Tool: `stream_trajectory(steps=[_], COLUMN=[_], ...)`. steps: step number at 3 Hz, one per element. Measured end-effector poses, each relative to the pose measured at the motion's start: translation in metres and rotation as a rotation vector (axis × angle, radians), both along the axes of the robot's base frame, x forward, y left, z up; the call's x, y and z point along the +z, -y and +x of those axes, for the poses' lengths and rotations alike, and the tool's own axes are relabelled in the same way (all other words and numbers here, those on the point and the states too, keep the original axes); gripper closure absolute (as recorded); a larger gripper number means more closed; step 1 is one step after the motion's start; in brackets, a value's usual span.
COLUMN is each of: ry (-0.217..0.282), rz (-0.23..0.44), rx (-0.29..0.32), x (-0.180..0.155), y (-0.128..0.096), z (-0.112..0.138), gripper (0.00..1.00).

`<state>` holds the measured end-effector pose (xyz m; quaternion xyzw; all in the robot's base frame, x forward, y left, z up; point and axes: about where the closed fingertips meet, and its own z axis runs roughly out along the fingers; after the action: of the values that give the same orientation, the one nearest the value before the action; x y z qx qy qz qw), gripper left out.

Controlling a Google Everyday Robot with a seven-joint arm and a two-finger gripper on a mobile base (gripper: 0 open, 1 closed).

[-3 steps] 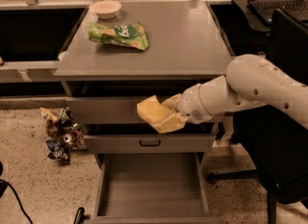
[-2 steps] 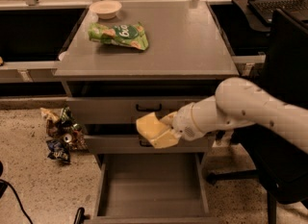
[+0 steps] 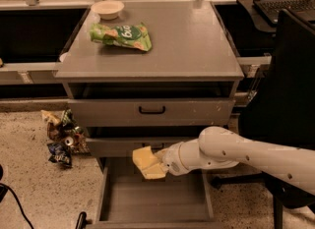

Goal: Place sponge into bottom drawer

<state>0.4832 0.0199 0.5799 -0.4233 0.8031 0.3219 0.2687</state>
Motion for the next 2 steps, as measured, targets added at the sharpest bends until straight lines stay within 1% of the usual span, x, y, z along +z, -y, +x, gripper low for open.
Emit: stream_trajectory(steps=[1,2], ry=[0.0,0.021], rz=[0.0,-0.05], rx=[0.0,-0.033], x=[0.0,-0.022], y=[0.0,0.003], z=[0.0,0.001], gripper=[1.0,1.0])
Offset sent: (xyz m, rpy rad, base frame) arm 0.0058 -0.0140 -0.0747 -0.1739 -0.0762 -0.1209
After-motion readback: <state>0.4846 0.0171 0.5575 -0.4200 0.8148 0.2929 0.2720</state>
